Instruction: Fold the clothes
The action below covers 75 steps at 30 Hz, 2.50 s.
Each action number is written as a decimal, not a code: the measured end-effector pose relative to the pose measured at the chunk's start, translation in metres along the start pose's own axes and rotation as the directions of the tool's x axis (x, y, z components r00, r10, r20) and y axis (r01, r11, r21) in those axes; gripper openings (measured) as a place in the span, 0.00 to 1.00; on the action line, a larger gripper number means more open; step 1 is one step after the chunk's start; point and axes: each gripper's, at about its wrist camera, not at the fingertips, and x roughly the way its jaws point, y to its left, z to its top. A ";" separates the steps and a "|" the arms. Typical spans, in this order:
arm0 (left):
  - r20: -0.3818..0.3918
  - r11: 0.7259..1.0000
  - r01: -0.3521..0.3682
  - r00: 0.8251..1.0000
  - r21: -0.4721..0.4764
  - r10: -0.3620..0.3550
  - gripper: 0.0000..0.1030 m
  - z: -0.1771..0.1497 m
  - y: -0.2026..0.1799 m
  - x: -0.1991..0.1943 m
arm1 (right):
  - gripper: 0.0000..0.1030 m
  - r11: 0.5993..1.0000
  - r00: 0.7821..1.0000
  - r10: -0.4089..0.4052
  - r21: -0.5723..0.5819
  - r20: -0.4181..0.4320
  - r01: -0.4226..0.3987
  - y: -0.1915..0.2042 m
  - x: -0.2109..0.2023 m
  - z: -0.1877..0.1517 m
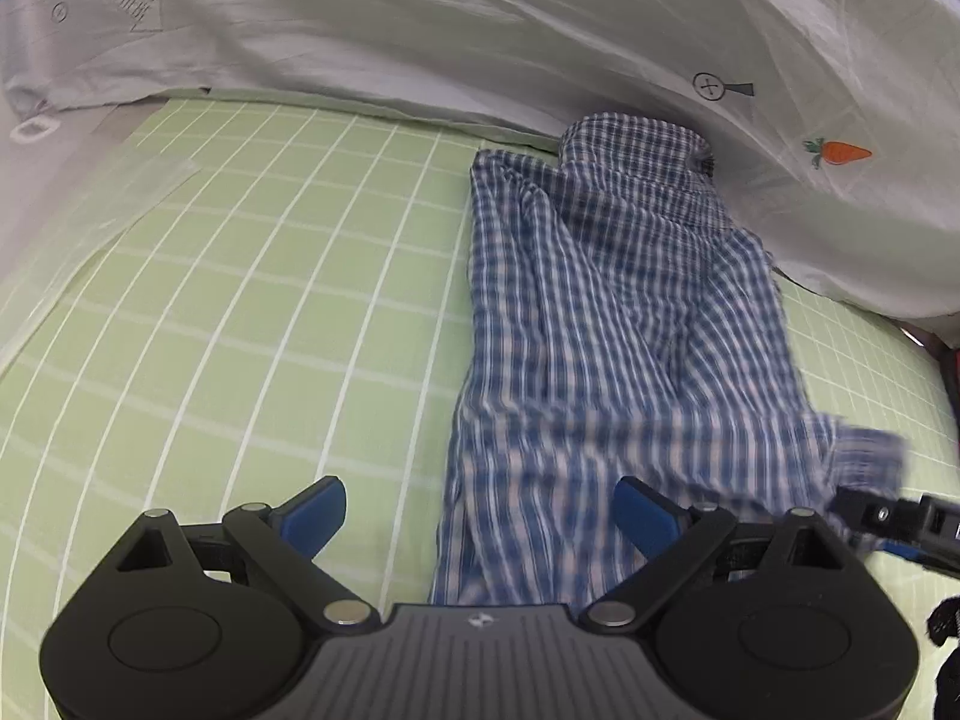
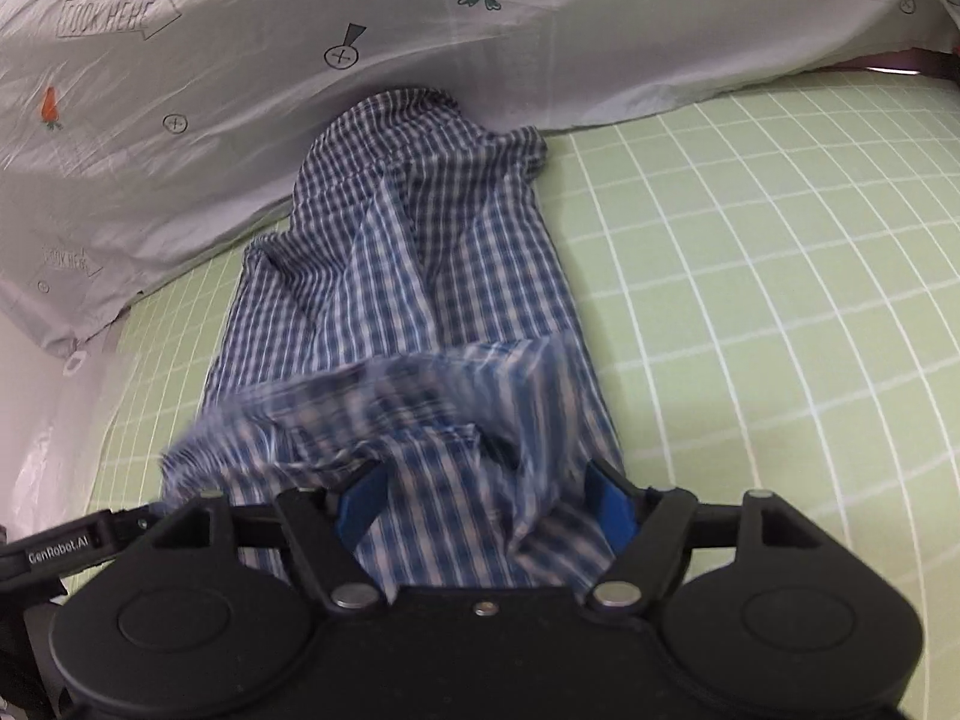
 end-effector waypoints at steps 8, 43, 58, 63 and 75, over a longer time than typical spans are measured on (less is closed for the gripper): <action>0.035 0.999 -0.041 0.998 -0.034 0.042 0.93 0.015 0.005 0.002 | 0.72 0.999 0.999 -0.013 0.042 0.032 0.011 -0.005 0.011 0.023; -0.197 0.979 0.130 0.967 -0.155 -0.160 0.34 -0.089 0.027 -0.030 | 0.11 0.998 0.997 -0.033 -0.056 -0.065 0.030 -0.023 -0.028 -0.097; -0.237 0.978 0.125 0.958 -0.164 -0.162 0.23 -0.136 0.036 -0.073 | 0.20 0.998 0.991 -0.050 0.015 -0.127 0.053 -0.030 -0.064 -0.127; -0.261 0.979 0.123 0.952 -0.161 -0.162 0.25 -0.139 0.040 -0.075 | 0.30 0.997 0.990 -0.064 0.023 -0.129 0.067 -0.029 -0.053 -0.118; -0.269 0.977 0.174 0.942 -0.125 -0.203 0.01 -0.145 0.037 -0.084 | 0.08 0.997 0.992 0.032 0.071 -0.121 -0.023 -0.036 -0.050 -0.119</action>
